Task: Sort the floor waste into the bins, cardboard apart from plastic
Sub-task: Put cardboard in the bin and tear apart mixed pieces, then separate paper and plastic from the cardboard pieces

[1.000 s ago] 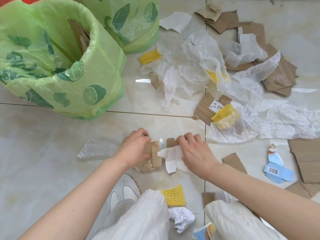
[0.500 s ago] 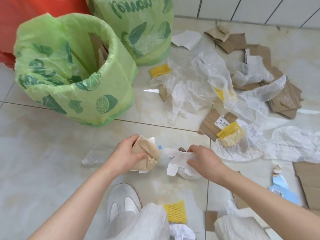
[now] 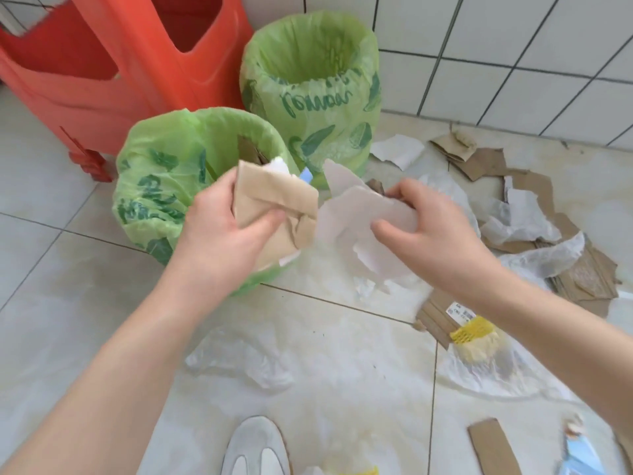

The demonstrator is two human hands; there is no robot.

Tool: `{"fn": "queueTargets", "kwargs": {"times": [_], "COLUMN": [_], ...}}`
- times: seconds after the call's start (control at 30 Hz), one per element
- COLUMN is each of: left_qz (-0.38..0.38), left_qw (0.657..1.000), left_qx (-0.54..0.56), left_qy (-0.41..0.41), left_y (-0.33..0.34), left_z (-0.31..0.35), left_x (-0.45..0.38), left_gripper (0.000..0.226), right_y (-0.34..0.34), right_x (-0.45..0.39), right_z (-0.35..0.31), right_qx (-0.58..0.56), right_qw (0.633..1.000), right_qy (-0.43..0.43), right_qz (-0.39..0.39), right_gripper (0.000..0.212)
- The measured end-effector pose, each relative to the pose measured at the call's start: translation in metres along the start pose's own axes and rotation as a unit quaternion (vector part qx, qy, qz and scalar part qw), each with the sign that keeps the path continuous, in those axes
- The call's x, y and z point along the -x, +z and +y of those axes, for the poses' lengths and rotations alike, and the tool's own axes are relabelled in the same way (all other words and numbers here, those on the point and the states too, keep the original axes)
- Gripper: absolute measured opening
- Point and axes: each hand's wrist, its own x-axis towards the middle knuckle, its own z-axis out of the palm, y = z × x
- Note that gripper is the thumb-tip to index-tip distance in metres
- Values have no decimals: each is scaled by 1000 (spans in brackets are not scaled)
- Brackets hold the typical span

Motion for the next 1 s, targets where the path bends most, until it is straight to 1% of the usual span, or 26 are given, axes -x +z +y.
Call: {"fn": "queueTargets", "kwargs": {"times": [0.07,0.13,0.23,0.3,0.33,0.4,0.47,0.53,0.63,0.77,0.87,0.93,1.0], "left_qz": [41,100,186,214,207,144,65,29,31,38,-4,-45,-91], "left_qw": [999,995,981,970,969,974,972,969,974,980,979,976,974], "left_qx": [0,-10,-61,-112,-133,-172,-207,-228,-214,-194,-184,-180,-171], "left_qy": [11,9,5,8,5,-33,-87,-93,-67,36,91,111,120], "left_y": [-10,-23,-42,-49,-51,-50,-48,-45,-38,-10,20,44,68], "left_z": [6,5,-3,-13,-17,-25,-33,-41,-44,-39,-40,-45,-49], "left_x": [-13,-28,-45,-53,-56,-61,-61,-57,-44,-14,14,30,48], "left_gripper": [18,18,18,20,20,24,41,43,33,29,29,27,24], "right_y": [0,4,19,35,44,60,68,66,55,41,28,18,8], "right_x": [-17,-38,-72,-91,-99,-108,-108,-101,-85,-51,-15,11,41], "right_z": [-22,-41,-70,-88,-95,-105,-104,-96,-74,-31,3,26,50], "right_qx": [9,8,-45,-79,-89,-93,-65,-29,-13,-28,3,28,16], "right_qw": [1000,999,999,997,996,994,993,994,994,993,990,986,981], "right_qy": [-25,-38,-17,1,9,21,23,25,31,59,74,88,115], "right_qz": [3,10,11,-2,-15,-57,-99,-107,-100,-103,-120,-137,-153], "right_gripper": [18,23,22,20,20,22,28,31,34,26,23,23,21]}}
